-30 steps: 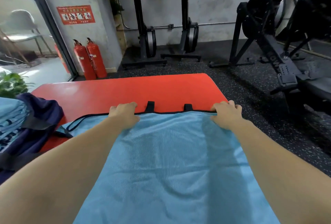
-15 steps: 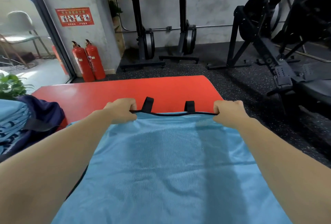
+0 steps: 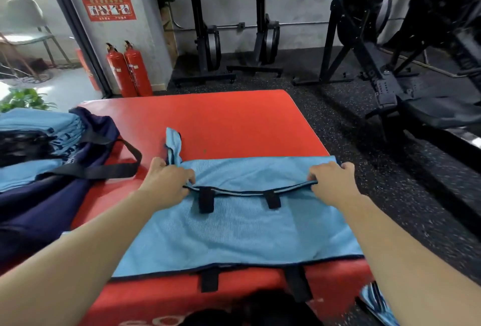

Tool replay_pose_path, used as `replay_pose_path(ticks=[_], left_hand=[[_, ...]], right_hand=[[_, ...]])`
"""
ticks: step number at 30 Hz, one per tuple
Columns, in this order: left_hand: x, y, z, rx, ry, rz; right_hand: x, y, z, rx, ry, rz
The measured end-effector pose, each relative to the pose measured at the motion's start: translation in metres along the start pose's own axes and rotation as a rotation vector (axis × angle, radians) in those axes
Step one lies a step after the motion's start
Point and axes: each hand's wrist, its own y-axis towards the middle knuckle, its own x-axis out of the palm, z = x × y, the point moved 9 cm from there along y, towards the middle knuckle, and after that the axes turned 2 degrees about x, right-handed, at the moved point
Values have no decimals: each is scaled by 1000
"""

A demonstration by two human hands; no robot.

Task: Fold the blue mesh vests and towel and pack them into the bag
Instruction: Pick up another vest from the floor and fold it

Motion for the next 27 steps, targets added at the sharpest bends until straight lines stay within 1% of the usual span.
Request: replay_pose_path(ticks=[3,5,7,9,11,13,15,17,18,22,25,27], left_hand=[[-15,-8,4,8,107,6],[-32,-18,6,21,115,63],[-38,-35,8,33,41,95],[-21,-57,14,44,-22,28],[3,-78,23,29,-77,-32],[8,-87,27,8,-132,-1],[-1,-91,27,-3,-182,68],[-11,-99,24,-1,-226,133],[-11,-104,23,7,-235,135],[10,-121,36,66,-165,-10],[8,-124,43,91,-111,8],[5,-124,43,102,-107,7]], right_hand=[[-13,-12,3,-7,15,12],[-28,-22,11,15,60,65],[-29,-36,23,59,92,67],[-13,-55,29,80,83,-34],[4,-72,33,102,133,-109],[4,-81,37,121,179,-103],[-7,-84,42,139,193,-52],[-18,-88,48,168,192,-3],[-18,-92,49,174,175,0],[6,-114,41,156,156,-119],[7,-118,39,161,164,-94],[5,-118,39,155,145,-107]])
